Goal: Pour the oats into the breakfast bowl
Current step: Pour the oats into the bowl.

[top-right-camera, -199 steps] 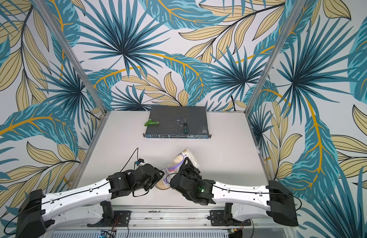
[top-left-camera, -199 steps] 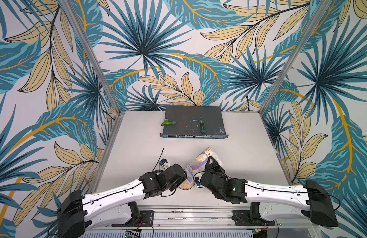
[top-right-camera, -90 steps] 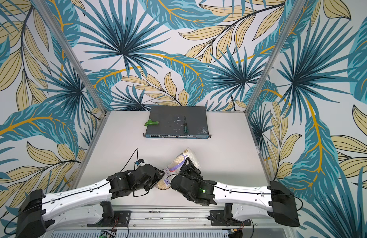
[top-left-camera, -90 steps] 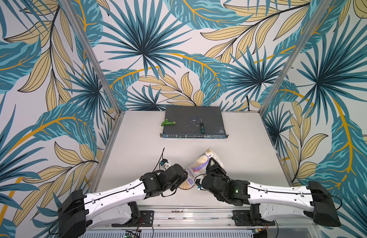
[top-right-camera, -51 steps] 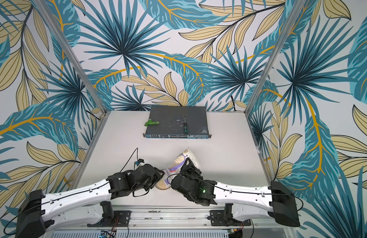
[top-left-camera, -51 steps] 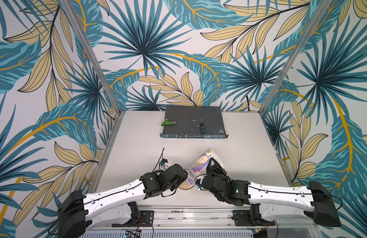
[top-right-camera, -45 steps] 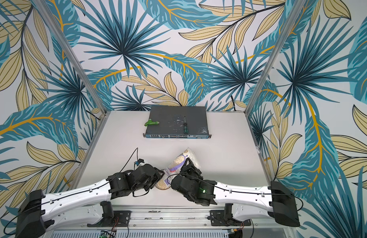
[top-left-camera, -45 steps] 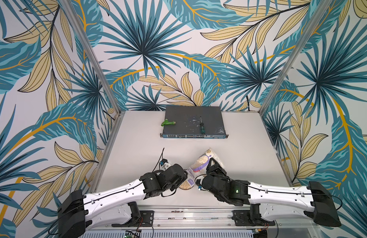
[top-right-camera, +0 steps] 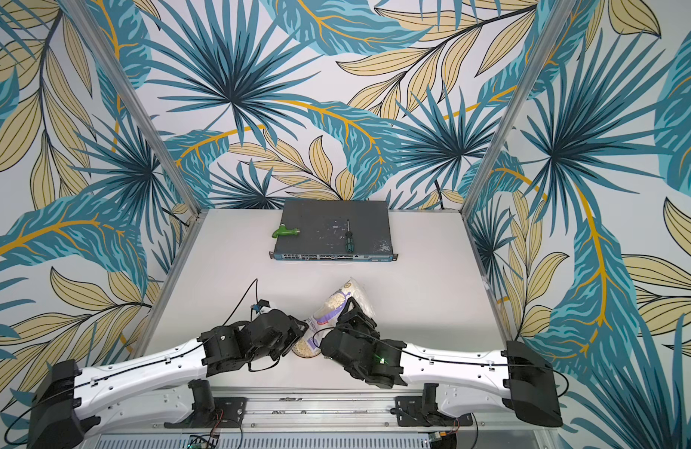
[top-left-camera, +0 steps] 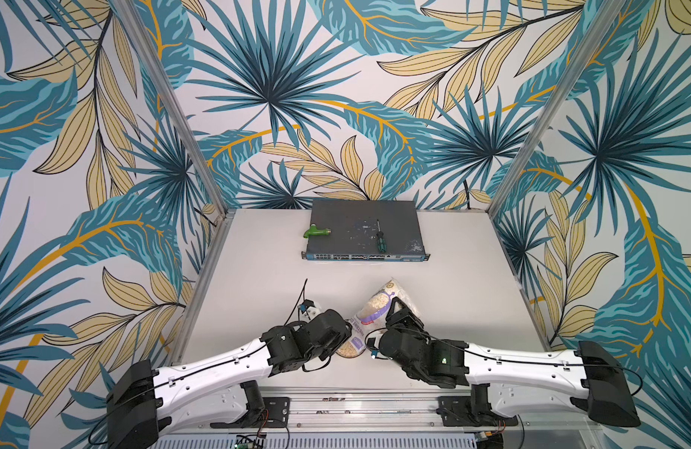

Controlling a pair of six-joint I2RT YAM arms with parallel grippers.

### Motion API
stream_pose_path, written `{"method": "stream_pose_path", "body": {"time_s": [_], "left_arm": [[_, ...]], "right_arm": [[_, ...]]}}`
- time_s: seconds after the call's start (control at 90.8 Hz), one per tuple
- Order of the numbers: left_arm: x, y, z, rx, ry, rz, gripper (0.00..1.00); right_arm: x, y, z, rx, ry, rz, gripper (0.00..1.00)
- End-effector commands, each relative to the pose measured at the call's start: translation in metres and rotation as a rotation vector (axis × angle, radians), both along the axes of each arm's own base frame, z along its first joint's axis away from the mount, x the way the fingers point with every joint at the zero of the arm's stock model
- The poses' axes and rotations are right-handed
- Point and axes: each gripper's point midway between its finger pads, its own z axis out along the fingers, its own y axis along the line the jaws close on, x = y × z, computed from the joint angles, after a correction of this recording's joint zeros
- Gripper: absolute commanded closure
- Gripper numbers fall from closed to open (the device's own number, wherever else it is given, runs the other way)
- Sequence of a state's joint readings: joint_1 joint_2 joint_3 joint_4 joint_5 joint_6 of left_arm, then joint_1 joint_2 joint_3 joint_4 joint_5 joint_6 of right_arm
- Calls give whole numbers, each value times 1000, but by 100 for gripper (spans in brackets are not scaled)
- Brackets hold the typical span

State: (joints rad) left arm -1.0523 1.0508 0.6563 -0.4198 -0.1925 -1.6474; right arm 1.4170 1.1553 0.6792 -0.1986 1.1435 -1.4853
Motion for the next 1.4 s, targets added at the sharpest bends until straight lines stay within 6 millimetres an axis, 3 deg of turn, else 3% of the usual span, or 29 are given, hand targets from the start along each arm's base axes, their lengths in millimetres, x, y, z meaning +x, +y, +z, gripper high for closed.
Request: {"method": "stream_pose_path", "body": {"time_s": [0.0,0.088,0.242,0.496,0.705,0.904,1.388], "left_arm": [[2,3,3,10,-17,12,52],[3,0,2,5,-15,7,52],[2,-7,-1,3,-3,-13,53],[2,-19,-8,0,18,-46,55],[3,-6,1,7,-10,-12,55],[3,5,7,7,-31,17,55],[3,-1,4,7,-18,6,55]], "right_arm": [[5,5,39,183,-62,-43,100],[6,7,29,154,-63,-47,100],[7,3,45,206,-79,-54,100],[8,11,36,177,-78,-44,100],[7,7,47,203,-79,-53,100],[6,-2,35,200,-68,-61,100],[1,-21,-5,251,-17,-86,100]]}}
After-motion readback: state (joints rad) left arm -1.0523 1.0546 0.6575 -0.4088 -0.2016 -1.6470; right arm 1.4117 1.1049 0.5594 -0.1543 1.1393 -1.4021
